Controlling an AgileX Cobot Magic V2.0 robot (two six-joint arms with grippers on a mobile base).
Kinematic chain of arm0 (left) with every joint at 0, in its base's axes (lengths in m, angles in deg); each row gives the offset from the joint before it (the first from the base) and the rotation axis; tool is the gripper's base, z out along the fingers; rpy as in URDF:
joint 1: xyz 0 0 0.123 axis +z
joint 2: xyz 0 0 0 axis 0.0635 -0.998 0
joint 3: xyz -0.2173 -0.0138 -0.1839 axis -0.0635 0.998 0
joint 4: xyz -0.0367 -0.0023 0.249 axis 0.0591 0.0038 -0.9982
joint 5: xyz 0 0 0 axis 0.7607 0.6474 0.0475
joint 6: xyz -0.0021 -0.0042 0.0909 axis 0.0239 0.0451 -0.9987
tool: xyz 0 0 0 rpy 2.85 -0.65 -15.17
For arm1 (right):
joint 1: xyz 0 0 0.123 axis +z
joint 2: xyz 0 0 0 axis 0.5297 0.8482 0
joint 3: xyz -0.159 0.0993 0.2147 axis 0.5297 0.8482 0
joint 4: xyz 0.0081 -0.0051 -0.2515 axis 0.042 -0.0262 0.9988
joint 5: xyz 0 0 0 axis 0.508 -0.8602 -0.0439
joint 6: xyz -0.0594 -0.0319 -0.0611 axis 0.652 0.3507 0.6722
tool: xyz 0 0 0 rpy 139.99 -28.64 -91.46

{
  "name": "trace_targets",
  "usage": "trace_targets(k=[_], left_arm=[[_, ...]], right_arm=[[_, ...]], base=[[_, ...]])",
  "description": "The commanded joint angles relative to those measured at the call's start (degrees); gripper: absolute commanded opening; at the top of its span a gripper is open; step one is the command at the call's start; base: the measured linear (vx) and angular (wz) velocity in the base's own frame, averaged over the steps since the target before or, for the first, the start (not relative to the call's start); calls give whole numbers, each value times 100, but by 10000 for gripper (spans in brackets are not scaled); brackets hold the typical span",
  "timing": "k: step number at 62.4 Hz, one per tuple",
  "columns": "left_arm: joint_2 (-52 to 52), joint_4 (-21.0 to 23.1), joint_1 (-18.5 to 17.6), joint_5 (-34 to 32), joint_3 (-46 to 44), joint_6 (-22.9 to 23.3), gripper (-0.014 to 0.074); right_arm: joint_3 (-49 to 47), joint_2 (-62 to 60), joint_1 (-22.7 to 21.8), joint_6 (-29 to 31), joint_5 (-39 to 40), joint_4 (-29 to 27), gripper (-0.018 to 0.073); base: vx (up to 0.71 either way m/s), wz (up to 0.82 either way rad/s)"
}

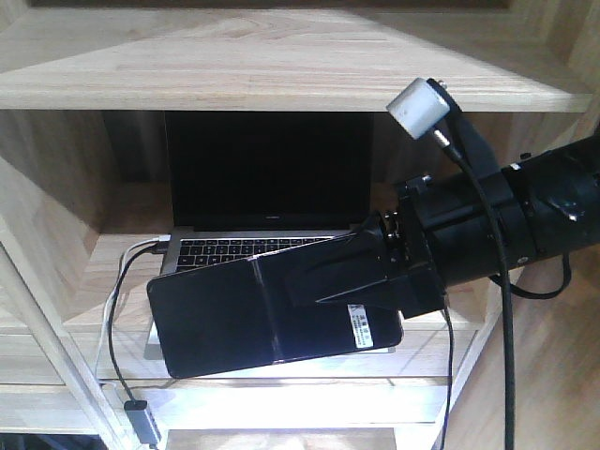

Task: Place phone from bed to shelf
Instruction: 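Hold the black phone in the right gripper in front of the laptop shelf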

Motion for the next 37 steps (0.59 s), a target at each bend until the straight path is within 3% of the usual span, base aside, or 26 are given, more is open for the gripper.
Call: trace_targets(k=[1, 37], left_arm=[[48, 53, 2, -399, 41, 0, 1], [48, 53, 2, -399, 41, 0, 1]], right_arm=[[-152, -179, -37, 20, -216, -520, -2], [-152, -179, -37, 15, -221, -520, -2]], base=[[0, 0], [0, 0]])
